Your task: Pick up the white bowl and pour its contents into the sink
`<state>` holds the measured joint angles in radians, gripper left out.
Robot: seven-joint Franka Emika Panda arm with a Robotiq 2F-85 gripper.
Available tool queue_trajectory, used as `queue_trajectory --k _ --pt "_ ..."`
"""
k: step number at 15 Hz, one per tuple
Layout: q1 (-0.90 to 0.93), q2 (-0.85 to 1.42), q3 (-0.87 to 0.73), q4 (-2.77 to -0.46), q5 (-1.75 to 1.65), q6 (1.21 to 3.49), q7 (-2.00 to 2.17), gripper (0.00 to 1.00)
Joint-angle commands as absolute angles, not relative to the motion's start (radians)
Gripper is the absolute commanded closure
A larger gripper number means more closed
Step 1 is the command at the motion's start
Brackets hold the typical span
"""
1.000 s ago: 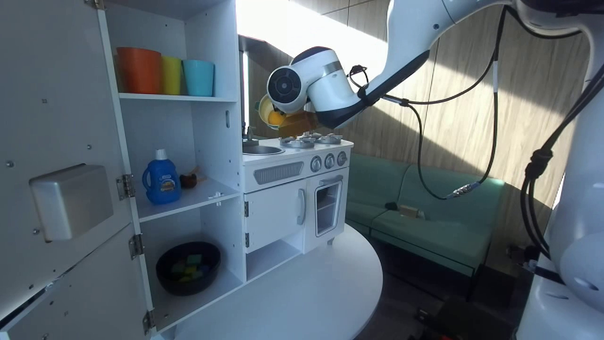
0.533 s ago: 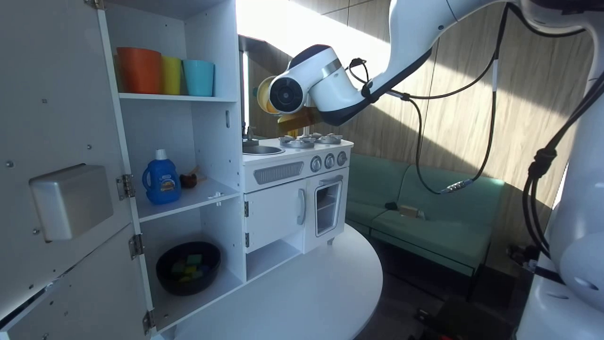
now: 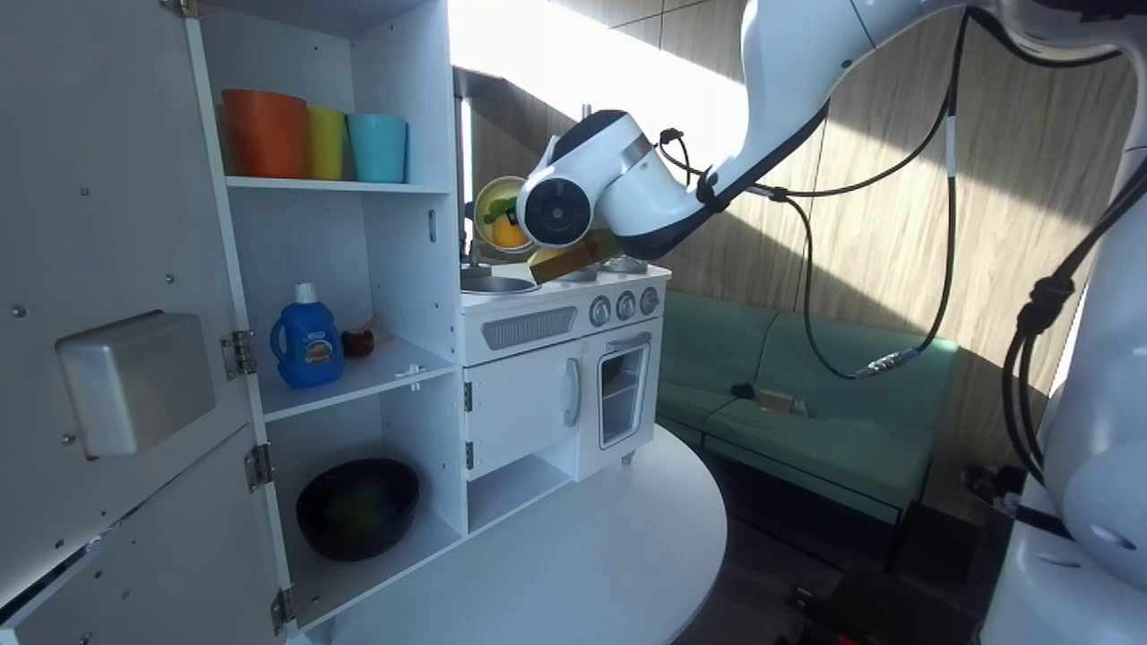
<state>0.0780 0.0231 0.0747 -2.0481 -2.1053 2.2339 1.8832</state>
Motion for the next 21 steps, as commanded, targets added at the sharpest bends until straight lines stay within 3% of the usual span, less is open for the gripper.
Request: queue_trajectory --k 1,6,12,21 --pt "0.083 -0.025 0.085 -2.11 -2.228 2.198 1.912 0.92" --pt "0.092 -0.026 0.098 -2.176 -2.481 2.018 1.985 0.92" --pt "0.102 -0.022 0.105 -2.232 -2.519 1.833 1.979 0.92" --pt "0.149 -0.067 0.153 -2.264 -2.507 1.729 1.848 0.92"
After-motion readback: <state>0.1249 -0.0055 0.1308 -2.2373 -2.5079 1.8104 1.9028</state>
